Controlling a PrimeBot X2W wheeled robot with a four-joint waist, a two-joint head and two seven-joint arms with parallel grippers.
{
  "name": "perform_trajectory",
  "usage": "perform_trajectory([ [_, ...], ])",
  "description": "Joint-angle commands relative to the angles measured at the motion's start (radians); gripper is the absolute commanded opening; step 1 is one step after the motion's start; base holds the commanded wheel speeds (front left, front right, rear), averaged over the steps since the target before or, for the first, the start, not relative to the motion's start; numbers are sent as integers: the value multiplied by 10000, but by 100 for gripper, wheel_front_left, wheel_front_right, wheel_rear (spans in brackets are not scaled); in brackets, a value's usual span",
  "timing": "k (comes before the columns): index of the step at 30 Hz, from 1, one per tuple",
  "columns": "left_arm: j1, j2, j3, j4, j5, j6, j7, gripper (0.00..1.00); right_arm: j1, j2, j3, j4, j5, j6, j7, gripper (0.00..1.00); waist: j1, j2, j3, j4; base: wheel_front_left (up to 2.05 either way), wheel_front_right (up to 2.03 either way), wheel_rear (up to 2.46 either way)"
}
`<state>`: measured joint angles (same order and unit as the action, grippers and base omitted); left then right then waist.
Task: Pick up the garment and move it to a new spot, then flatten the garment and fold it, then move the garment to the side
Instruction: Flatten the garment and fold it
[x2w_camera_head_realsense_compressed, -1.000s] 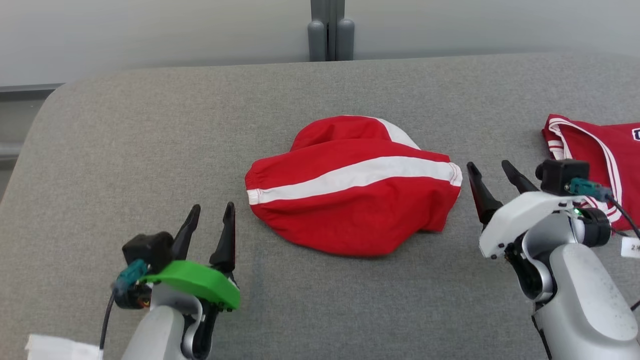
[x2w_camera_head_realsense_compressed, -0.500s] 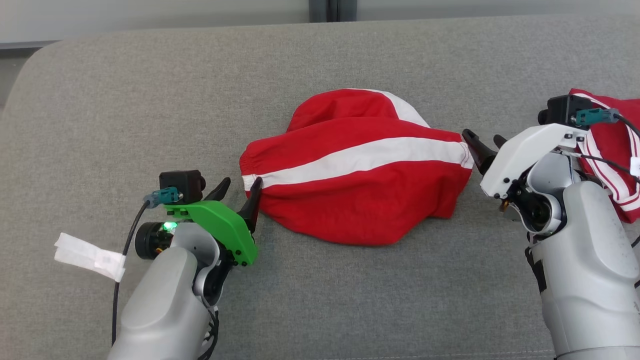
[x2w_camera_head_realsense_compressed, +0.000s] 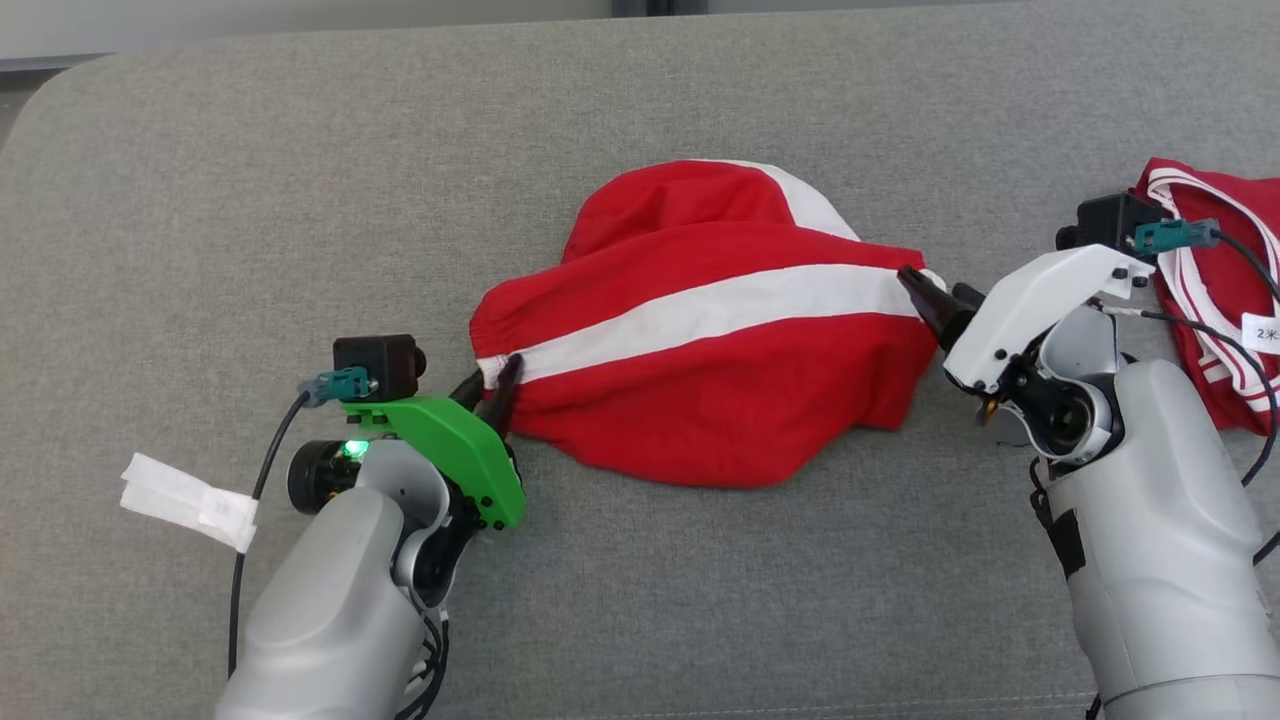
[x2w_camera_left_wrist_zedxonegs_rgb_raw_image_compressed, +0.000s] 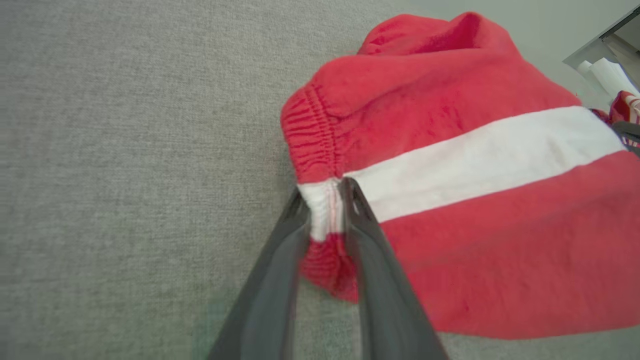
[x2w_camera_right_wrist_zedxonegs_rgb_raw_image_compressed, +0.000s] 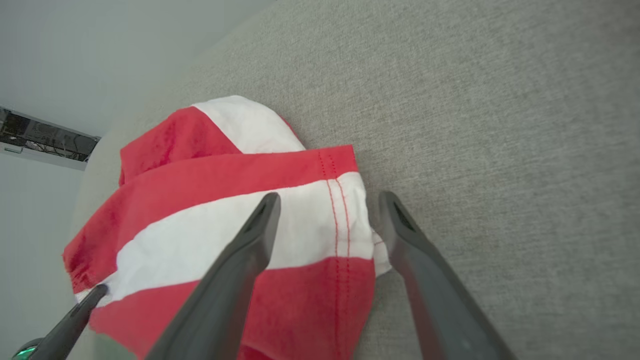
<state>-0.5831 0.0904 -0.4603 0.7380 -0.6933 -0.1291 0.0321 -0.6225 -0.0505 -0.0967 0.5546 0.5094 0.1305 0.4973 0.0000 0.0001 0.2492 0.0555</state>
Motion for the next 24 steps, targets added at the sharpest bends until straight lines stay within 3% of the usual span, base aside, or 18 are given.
perform_trajectory([
  [1, -53, 149, -50, 30, -136, -26, -95, 0, -150, -4, 65, 130, 414, 4, -22, 100, 0, -1, -27, -44, 0, 0, 0],
  [5, 76, 306, -159, 164, -290, -26, -204, 0, -317, -4, 287, 616, 1386, 4, -117, 100, 0, -1, -59, -130, 0, 0, 0],
  [11, 34, 381, -383, 267, -427, -26, -341, 0, -663, 2, 696, 1367, 1838, 4, -299, 100, 0, -1, -46, -136, 0, 0, 0],
  [24, -280, 439, -623, 471, -719, -26, -611, 0, -824, -11, 2142, 838, 1954, 4, -691, 100, 0, -1, -38, -269, 0, 0, 0],
])
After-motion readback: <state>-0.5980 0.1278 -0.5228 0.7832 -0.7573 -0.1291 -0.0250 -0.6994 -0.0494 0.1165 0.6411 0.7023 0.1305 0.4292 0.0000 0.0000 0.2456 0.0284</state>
